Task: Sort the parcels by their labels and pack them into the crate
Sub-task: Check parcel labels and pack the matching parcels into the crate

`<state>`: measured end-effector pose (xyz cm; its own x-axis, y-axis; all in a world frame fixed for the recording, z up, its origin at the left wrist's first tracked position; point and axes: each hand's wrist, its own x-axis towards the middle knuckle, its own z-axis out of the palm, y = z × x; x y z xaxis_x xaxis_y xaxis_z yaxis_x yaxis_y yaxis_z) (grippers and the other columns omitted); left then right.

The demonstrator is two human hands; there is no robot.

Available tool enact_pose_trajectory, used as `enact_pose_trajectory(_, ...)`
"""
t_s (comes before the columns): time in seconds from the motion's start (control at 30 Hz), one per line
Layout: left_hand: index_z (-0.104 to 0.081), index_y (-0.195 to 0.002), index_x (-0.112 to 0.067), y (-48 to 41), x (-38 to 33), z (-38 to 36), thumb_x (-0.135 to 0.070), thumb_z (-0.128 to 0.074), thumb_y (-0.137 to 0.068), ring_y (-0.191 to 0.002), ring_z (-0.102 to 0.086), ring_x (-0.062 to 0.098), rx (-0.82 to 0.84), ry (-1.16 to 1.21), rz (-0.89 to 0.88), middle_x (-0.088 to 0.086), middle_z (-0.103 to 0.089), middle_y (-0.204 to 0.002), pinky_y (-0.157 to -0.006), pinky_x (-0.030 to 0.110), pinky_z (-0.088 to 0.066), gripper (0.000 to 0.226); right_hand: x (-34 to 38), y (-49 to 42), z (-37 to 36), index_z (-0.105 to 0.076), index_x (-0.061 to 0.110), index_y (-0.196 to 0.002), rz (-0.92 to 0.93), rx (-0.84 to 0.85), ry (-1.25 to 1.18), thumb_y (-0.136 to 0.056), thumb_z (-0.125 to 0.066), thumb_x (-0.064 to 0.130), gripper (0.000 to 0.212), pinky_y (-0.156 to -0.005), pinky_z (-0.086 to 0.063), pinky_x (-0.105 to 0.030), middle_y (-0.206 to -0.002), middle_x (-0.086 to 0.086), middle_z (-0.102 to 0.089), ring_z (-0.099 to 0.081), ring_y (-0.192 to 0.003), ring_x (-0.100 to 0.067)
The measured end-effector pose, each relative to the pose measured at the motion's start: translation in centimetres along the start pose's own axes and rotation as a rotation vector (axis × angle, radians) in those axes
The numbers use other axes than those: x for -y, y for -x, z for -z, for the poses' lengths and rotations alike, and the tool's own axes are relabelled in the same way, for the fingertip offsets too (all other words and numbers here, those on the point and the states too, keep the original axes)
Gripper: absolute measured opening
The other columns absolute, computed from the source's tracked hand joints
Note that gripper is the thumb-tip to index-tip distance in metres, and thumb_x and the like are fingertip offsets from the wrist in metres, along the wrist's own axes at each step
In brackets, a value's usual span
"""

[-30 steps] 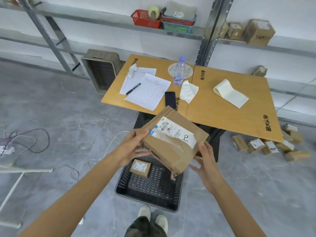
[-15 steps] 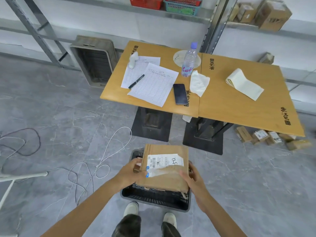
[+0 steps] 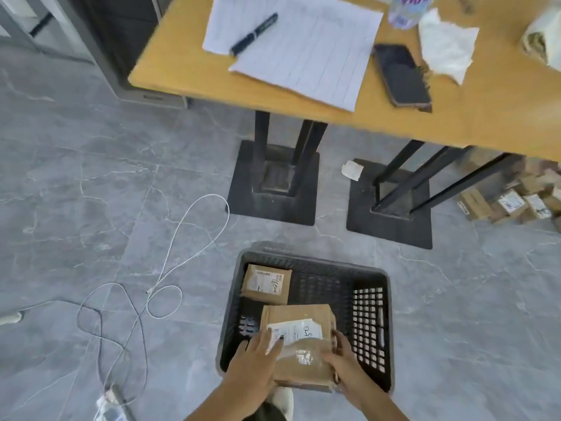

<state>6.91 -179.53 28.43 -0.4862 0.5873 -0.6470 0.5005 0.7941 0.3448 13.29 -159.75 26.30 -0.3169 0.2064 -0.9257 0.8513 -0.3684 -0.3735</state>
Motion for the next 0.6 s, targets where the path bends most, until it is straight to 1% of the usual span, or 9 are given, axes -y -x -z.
enact_pose_trajectory(0.1,-0.009,-0.149,-0.026,-6.8,4.3,-6.1,-0.007,-0.043,-0.094,-0.146,-0.004,0.034,0.039,-0.146,-0.064,0.008,0.000,-0.159,-0.116,0.048,-0.016,0.067,-2.9,-9.7,-2.8,-0.025,0.026,-0.145,-0.011,0.019,0.046,-0.086,-0.058,-0.006,0.076,-0.094,-0.051,-0.046,-0.129,-0.012,-0.053,-0.057,-0.110,-0.031)
enact_pose_trajectory(0.17,-0.009,-0.150,-0.023,-11.2,6.8,-9.6,0.002,-0.043,-0.090,-0.145,-0.003,0.036,0.105,-0.237,-0.093,0.013,0.001,-0.158,-0.115,0.051,-0.015,0.073,-5.2,-16.1,-4.3,-0.023,0.027,-0.145,-0.012,0.063,0.065,-0.086,-0.058,-0.006,0.076,-0.092,-0.052,-0.046,-0.128,-0.011,-0.055,-0.057,-0.111,-0.031)
enact_pose_trajectory(0.27,-0.007,-0.150,-0.019,-16.6,9.5,-13.8,0.002,-0.044,-0.090,-0.146,0.003,0.033,0.239,-0.339,-0.110,0.011,0.008,-0.159,-0.116,0.052,-0.012,0.074,-9.4,-24.2,-6.1,-0.029,0.022,-0.143,-0.012,0.100,0.013,-0.085,-0.057,-0.011,0.072,-0.077,-0.057,-0.042,-0.123,-0.013,-0.060,-0.062,-0.104,-0.028)
enact_pose_trajectory(0.3,-0.006,-0.151,-0.019,-18.0,10.2,-14.9,0.001,-0.047,-0.090,-0.146,0.006,0.031,0.285,-0.367,-0.108,0.009,0.011,-0.158,-0.117,0.052,-0.011,0.076,-10.8,-26.4,-6.8,-0.031,0.021,-0.143,0.001,0.097,-0.005,-0.086,-0.057,-0.010,0.070,-0.076,-0.057,-0.042,-0.122,-0.013,-0.061,-0.064,-0.102,-0.028)
enact_pose_trajectory(0.37,-0.003,-0.151,-0.019,-19.8,11.5,-16.3,-0.003,-0.051,-0.090,-0.145,0.012,0.029,0.386,-0.458,-0.107,0.008,0.017,-0.158,-0.117,0.052,-0.006,0.079,-13.1,-29.6,-8.0,-0.029,0.020,-0.145,0.060,0.063,0.005,-0.089,-0.054,-0.007,0.067,-0.082,-0.057,-0.040,-0.127,-0.010,-0.059,-0.063,-0.104,-0.025)
enact_pose_trajectory(0.47,0.002,-0.151,-0.022,-20.8,13.3,-16.8,-0.016,-0.049,-0.095,-0.145,0.016,0.028,0.511,-0.605,-0.114,0.001,0.026,-0.155,-0.118,0.051,0.000,0.076,-14.7,-31.4,-8.8,-0.021,0.016,-0.149,0.171,0.018,0.137,-0.090,-0.053,-0.006,0.071,-0.095,-0.051,-0.033,-0.137,-0.006,-0.051,-0.056,-0.113,-0.018)
enact_pose_trajectory(0.53,-0.001,-0.151,-0.021,-20.5,13.8,-16.0,-0.013,-0.048,-0.096,-0.145,0.014,0.029,0.490,-0.669,-0.145,0.001,0.026,-0.155,-0.118,0.050,-0.001,0.073,-14.2,-30.4,-8.6,-0.012,0.015,-0.152,0.200,0.022,0.301,-0.092,-0.057,0.007,0.076,-0.098,-0.045,-0.026,-0.140,-0.002,-0.047,-0.051,-0.119,-0.015)
enact_pose_trajectory(0.57,-0.006,-0.151,-0.018,-20.0,13.6,-15.3,-0.011,-0.047,-0.095,-0.145,0.010,0.030,0.447,-0.657,-0.155,0.006,0.021,-0.157,-0.118,0.049,-0.003,0.070,-13.6,-29.5,-8.2,-0.006,0.014,-0.153,0.200,0.015,0.386,-0.092,-0.060,0.016,0.082,-0.100,-0.042,-0.024,-0.142,-0.001,-0.043,-0.048,-0.125,-0.016)
enact_pose_trajectory(0.6,-0.012,-0.150,-0.014,-19.4,13.2,-14.3,-0.011,-0.047,-0.095,-0.146,0.007,0.031,0.385,-0.613,-0.154,0.011,0.015,-0.158,-0.118,0.048,-0.005,0.065,-12.6,-28.3,-7.9,0.000,0.015,-0.153,0.180,-0.009,0.438,-0.091,-0.062,0.024,0.089,-0.103,-0.037,-0.028,-0.150,-0.005,-0.034,-0.041,-0.133,-0.020)
